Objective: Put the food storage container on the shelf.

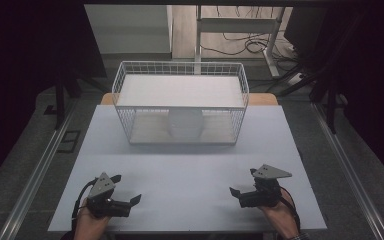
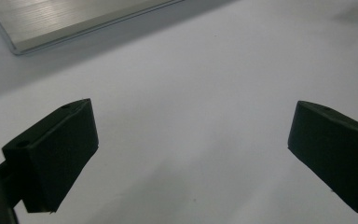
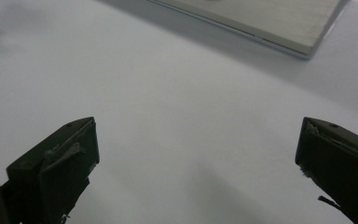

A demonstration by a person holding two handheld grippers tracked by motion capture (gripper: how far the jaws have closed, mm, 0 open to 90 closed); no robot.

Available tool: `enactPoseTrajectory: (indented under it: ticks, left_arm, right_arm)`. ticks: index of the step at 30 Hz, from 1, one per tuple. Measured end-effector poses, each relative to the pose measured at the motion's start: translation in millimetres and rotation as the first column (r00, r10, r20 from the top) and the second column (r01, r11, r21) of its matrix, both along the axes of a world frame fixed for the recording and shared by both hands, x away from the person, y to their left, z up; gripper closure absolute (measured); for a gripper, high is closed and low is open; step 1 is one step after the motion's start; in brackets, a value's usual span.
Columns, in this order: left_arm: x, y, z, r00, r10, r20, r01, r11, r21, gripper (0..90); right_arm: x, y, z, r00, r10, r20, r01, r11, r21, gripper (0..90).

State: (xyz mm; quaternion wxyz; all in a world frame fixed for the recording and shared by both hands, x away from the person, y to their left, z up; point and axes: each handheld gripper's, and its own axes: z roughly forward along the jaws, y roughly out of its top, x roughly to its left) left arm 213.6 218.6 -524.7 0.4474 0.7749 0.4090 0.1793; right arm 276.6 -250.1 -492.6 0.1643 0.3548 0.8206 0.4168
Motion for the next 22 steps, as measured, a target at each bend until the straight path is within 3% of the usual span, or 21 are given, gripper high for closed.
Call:
enactPoseTrajectory:
  ticks: [4,13,17,22]
  left_arm:
    - [0.0,1.1,-2.9,0.9999,0.003,-0.016,-0.003,0.9999,0.014,0.8]
    - [0.5,5.1,-9.3,0.9965,0.004,-0.083,-0.005,1.0000,-0.002,0.7]
    - [-0.5,5.0,-10.9,0.9955,0.000,-0.095,0.001,1.0000,0.009,0.7]
    - [0.0,4.4,-11.7,0.9943,0.000,-0.107,0.002,0.9999,0.011,0.7]
  right_arm:
    - [-6.0,-6.9,-4.5,0.9996,-0.022,-0.019,0.022,1.000,-0.001,0.0]
    - [-13.4,-16.5,-16.1,0.9945,-0.058,-0.087,0.056,0.998,-0.024,0.0]
    - [-14.9,-17.1,-22.6,0.9899,-0.055,-0.130,0.047,0.997,-0.064,0.0]
    - [-14.9,-16.6,-23.2,0.9901,-0.058,-0.128,0.049,0.996,-0.077,0.0]
